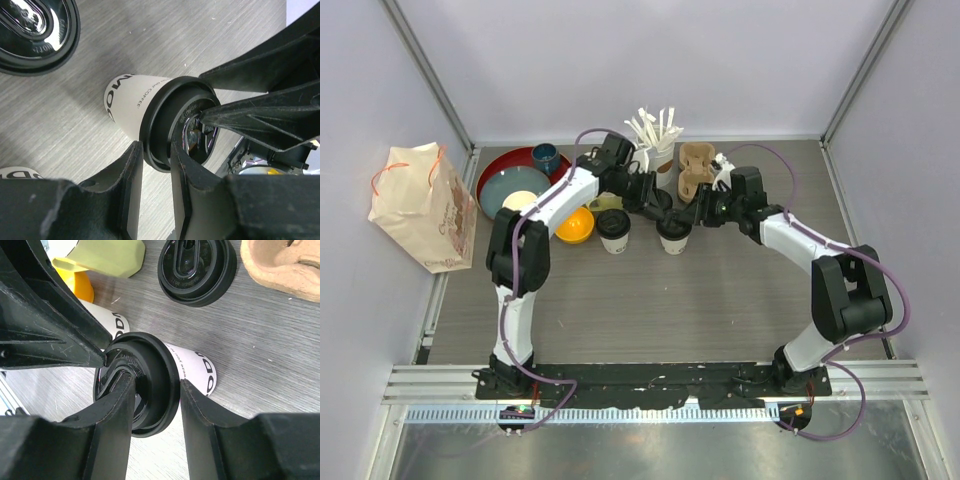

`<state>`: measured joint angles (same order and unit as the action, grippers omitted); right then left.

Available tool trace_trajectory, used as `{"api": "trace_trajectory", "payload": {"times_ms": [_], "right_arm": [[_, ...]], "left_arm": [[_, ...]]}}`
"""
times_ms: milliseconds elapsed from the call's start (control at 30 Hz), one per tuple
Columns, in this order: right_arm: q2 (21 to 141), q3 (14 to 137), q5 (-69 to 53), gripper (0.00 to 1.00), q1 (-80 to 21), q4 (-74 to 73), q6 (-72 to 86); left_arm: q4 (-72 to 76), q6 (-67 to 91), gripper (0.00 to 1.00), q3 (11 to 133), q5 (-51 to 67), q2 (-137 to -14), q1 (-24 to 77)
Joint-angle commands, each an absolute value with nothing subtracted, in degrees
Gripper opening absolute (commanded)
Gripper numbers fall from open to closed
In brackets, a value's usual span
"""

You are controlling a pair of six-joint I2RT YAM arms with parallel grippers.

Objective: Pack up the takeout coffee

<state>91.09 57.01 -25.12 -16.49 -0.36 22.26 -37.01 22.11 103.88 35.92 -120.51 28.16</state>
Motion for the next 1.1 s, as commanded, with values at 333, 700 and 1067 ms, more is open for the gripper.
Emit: {"api": "trace_trajectory", "payload": {"times_ms": [333,700,1067], "right_arm": [[92.6,57.1,-31.0,0.45,-13.6,-4.8,10.6],[92.9,58.1,-33.3,0.44,-13.5,-5.0,9.8],[94.8,57.7,-32.3,0.43,-13.6,-4.7,11.0]], "left_arm": [[-37.7,23.3,0.36,100.4,39.3,-115.0,27.7],[-35.7,25.2,0.28,103.3,39.2,-120.1,27.7],[-33.9,26.1,0.09,101.8,39.6,-123.4,28.2]]}}
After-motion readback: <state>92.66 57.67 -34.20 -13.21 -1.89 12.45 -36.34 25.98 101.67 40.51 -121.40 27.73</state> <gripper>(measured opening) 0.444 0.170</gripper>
